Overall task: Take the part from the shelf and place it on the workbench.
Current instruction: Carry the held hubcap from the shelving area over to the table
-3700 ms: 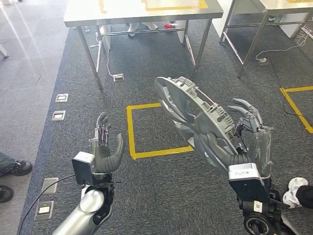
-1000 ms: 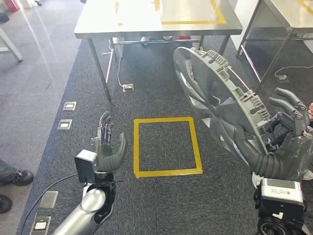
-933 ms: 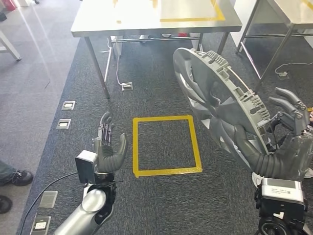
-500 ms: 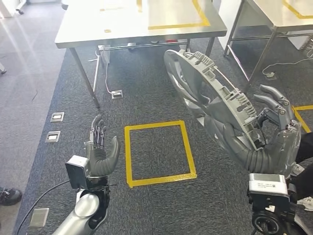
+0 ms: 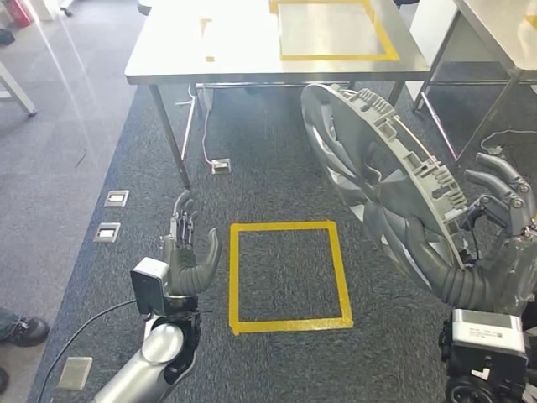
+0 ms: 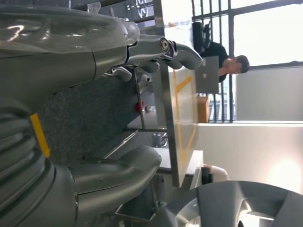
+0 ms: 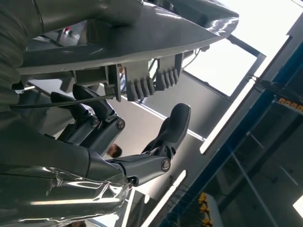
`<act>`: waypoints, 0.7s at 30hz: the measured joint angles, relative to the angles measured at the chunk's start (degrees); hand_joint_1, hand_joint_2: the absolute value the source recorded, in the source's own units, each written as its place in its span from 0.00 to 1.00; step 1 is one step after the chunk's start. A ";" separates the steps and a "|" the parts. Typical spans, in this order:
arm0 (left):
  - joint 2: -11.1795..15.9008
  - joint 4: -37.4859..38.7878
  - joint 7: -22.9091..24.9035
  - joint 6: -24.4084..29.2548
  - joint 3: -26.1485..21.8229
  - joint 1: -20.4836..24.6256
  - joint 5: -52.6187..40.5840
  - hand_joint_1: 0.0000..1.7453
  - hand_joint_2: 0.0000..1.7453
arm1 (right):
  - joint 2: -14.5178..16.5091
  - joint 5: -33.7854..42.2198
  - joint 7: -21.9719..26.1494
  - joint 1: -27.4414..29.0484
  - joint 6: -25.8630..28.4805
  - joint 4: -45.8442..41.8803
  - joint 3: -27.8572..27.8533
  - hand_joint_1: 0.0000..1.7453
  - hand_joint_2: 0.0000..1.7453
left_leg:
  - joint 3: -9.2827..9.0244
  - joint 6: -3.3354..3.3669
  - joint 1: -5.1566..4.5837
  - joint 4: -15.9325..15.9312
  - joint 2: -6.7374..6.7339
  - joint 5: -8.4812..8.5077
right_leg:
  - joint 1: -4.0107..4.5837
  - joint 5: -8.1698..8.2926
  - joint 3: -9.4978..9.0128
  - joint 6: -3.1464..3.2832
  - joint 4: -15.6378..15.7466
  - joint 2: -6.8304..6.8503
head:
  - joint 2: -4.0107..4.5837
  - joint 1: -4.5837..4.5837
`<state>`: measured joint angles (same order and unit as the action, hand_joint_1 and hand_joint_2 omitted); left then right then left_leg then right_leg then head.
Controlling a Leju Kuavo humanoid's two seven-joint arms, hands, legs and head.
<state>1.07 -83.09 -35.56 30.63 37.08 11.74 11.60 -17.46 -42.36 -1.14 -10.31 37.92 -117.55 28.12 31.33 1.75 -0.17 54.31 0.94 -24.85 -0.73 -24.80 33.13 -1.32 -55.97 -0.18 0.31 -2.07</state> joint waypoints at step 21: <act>0.19 -0.01 -0.11 0.00 -0.01 -0.20 -0.49 0.00 1.00 | 0.00 0.14 0.20 -0.82 -0.32 0.31 0.20 1.00 1.00 | 3.95 0.49 0.13 0.14 -0.50 3.24 | -0.39 -5.73 -5.14 -0.47 -3.17 0.04 | 0.00 2.60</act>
<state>1.26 -83.10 -35.67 30.63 37.07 11.55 11.11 -17.46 -42.22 -0.93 -11.13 37.60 -117.24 28.32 35.29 2.24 -0.04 54.45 0.43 -21.61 -1.12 -30.53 27.99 -1.79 -59.14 -0.15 0.31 0.53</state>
